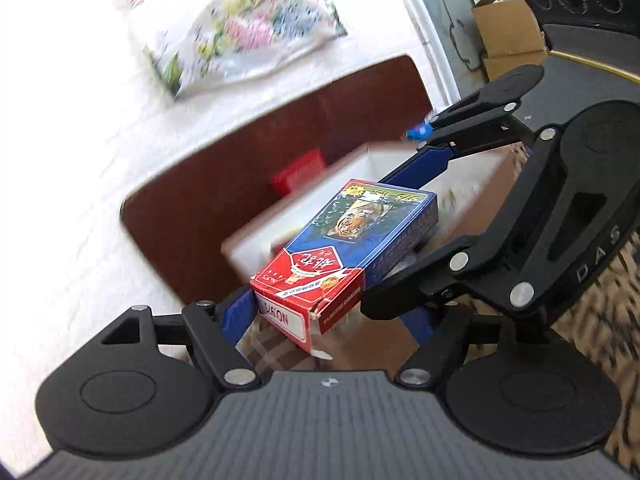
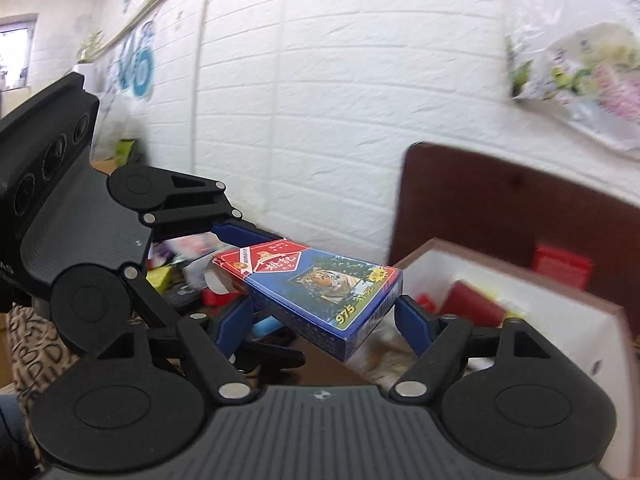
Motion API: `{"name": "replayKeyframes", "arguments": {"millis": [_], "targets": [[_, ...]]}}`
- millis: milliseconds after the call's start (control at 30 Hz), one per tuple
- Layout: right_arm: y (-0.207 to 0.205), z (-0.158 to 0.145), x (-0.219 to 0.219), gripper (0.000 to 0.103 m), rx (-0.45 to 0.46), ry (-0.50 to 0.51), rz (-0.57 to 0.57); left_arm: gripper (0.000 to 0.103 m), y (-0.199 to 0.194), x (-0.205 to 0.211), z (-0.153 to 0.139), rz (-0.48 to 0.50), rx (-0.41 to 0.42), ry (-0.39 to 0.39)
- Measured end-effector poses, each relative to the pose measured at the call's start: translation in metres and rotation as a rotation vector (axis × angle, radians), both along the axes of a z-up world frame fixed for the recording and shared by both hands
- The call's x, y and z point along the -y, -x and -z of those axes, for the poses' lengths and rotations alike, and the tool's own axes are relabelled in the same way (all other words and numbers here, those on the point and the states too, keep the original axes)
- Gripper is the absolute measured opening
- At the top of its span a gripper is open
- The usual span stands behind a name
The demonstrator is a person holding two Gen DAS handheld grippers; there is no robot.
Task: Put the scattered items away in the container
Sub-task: 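Carry the card box into the cardboard box and open the right gripper, then move the right gripper to the red-and-white gift box on the table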
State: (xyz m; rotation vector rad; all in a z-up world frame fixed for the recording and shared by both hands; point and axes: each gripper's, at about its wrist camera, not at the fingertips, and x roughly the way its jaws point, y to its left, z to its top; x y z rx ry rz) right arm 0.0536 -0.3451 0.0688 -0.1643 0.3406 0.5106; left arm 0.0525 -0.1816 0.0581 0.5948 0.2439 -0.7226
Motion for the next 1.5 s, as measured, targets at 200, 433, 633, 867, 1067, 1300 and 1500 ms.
{"name": "replayKeyframes", "arguments": {"millis": [200, 433, 633, 867, 1067, 1300, 1500], "targets": [[-0.029, -0.001, 0.044, 0.071, -0.006, -0.012, 0.124, 0.074, -0.034, 0.053, 0.000, -0.021, 0.026, -0.022], [-0.041, 0.024, 0.062, 0.074, -0.094, -0.059, 0.225, 0.073, -0.034, 0.077, 0.023, -0.062, 0.052, -0.111], [-0.033, 0.032, 0.063, 0.091, -0.097, -0.097, 0.260, 0.080, -0.027, 0.073, 0.024, -0.071, 0.065, -0.114], [-0.013, 0.022, 0.047, 0.103, -0.051, -0.101, 0.286, 0.088, -0.013, 0.066, 0.020, -0.073, 0.116, -0.137], [0.012, 0.013, 0.014, 0.103, -0.028, -0.135, 0.271, 0.090, 0.004, 0.036, 0.017, -0.121, 0.125, -0.116], [0.034, 0.011, -0.038, 0.103, -0.015, -0.154, 0.229, 0.091, 0.023, -0.009, 0.025, -0.175, 0.098, -0.123], [0.052, 0.024, -0.083, 0.103, 0.006, -0.166, 0.153, 0.091, 0.038, -0.061, 0.038, -0.272, 0.029, -0.081]]}}
